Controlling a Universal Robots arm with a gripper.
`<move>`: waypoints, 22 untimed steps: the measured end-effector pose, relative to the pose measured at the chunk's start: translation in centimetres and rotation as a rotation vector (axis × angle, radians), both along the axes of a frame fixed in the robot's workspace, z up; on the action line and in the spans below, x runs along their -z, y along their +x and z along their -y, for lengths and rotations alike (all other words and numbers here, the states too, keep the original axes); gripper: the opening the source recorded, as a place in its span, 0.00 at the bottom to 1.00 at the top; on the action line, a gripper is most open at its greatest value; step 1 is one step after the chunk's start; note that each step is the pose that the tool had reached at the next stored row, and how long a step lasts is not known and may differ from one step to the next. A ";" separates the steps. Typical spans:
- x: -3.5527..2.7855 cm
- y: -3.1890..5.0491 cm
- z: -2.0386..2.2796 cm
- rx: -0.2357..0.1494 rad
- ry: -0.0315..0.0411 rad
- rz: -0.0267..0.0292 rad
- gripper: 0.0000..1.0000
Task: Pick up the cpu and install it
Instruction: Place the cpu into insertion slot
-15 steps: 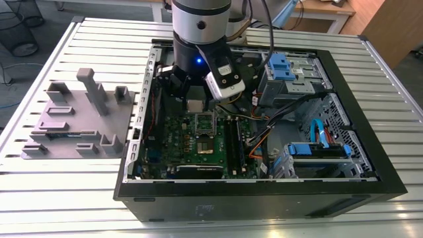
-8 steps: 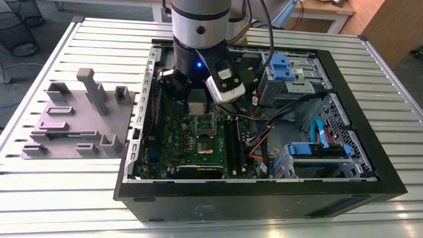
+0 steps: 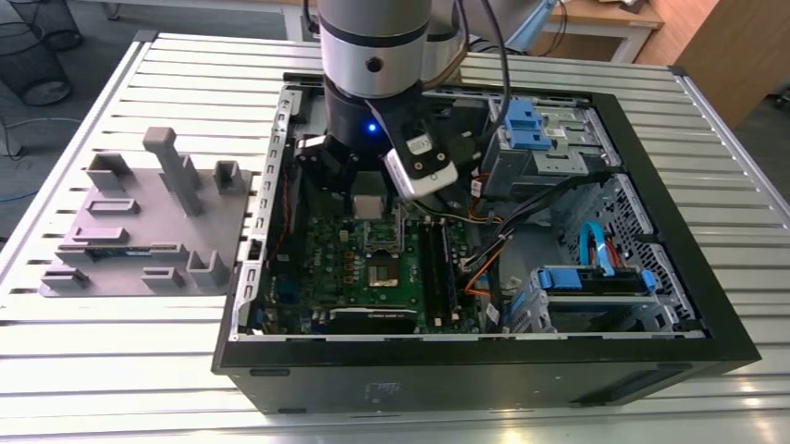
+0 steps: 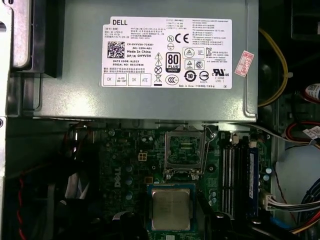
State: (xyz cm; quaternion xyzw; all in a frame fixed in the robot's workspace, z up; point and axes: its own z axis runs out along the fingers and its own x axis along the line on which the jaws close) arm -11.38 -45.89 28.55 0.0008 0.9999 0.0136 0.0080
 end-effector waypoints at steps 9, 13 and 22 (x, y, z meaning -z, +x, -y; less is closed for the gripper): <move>0.80 0.02 0.07 0.001 -0.0010 0.0000 0.47; 1.17 0.10 0.08 0.001 -0.0029 0.0000 0.47; 1.48 0.40 0.10 0.002 -0.0052 0.0000 0.47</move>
